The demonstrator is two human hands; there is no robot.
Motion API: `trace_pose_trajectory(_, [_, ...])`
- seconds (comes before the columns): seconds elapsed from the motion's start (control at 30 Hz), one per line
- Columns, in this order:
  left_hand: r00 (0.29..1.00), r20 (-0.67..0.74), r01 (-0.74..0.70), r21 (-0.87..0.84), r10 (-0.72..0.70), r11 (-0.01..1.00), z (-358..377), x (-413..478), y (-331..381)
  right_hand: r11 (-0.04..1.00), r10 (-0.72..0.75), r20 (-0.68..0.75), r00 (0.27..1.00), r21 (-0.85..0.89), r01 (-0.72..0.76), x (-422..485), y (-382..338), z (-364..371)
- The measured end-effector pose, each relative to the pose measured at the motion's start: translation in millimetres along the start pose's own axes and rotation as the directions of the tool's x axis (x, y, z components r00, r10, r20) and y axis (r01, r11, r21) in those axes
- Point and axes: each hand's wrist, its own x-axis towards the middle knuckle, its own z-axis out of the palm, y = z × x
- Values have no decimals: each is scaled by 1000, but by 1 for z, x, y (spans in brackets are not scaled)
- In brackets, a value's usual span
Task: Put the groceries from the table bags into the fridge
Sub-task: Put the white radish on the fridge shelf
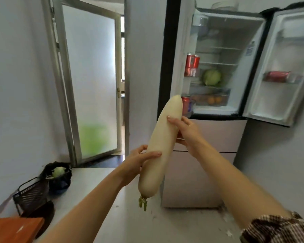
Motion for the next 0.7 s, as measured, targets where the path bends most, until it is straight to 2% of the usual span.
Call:
trace_pose_trajectory(0.33, [981, 170, -101, 23, 95, 995, 71, 240, 32, 996, -54, -194, 979, -77, 40, 163, -15, -140])
trace_pose_trajectory(0.53, [973, 196, -120, -33, 124, 992, 122, 351, 48, 990, -124, -359, 925, -108, 91, 247, -15, -206])
trace_pose_trajectory(0.7, [973, 142, -176, -62, 184, 982, 169, 438, 51, 977, -146, -381, 913, -201, 72, 317, -18, -270])
